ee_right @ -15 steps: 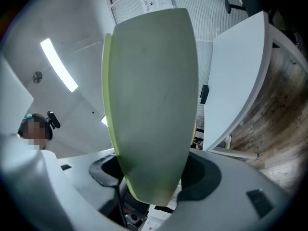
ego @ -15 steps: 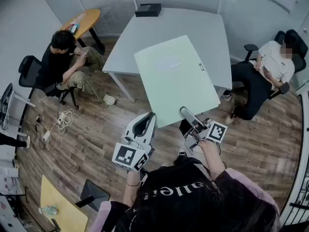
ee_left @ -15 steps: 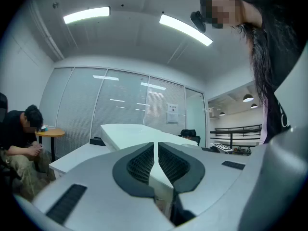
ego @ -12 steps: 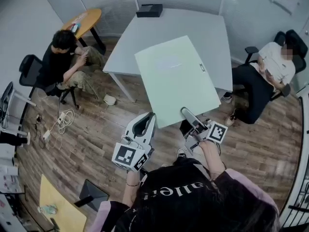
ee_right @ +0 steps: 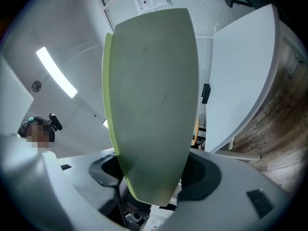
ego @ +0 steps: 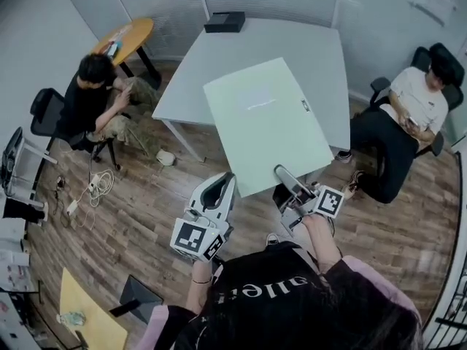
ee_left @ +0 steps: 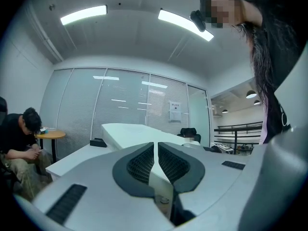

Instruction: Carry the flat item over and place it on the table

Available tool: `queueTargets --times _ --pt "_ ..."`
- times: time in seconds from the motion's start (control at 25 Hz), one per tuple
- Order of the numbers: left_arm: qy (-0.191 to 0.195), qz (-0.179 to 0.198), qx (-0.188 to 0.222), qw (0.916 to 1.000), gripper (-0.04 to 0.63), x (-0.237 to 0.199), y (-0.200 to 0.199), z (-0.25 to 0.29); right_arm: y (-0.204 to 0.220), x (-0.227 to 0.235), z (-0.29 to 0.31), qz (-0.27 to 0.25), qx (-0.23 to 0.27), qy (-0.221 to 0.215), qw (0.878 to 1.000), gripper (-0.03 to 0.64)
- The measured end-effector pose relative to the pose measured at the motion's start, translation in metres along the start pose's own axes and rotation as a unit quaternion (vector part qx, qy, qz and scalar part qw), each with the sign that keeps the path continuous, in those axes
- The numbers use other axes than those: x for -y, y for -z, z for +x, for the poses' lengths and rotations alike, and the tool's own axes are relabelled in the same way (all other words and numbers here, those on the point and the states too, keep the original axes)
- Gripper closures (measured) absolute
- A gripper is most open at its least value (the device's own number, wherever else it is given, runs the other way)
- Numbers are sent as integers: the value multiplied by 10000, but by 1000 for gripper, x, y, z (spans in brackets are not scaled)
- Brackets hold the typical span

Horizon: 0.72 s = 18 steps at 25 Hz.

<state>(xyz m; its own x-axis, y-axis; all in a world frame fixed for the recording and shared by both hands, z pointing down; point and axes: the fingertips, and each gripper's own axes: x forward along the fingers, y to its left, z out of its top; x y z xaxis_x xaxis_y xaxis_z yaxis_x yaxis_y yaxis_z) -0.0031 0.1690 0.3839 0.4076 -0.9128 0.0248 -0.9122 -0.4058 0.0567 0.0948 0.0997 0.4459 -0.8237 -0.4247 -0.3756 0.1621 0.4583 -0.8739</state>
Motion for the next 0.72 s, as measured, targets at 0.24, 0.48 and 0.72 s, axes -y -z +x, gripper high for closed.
queueTargets --times 0.24,0.48,0.72 --pt "-250 99 -84 9996 551 6 -2 64 -63 24 -6 127 -82 3 9999 310" --pt "-444 64 -266 9986 551 10 7 97 -99 43 -15 107 -206 44 9997 310" --pt "-450 56 -489 9978 551 7 13 100 -94 51 -19 -10 -319 176 9993 310"
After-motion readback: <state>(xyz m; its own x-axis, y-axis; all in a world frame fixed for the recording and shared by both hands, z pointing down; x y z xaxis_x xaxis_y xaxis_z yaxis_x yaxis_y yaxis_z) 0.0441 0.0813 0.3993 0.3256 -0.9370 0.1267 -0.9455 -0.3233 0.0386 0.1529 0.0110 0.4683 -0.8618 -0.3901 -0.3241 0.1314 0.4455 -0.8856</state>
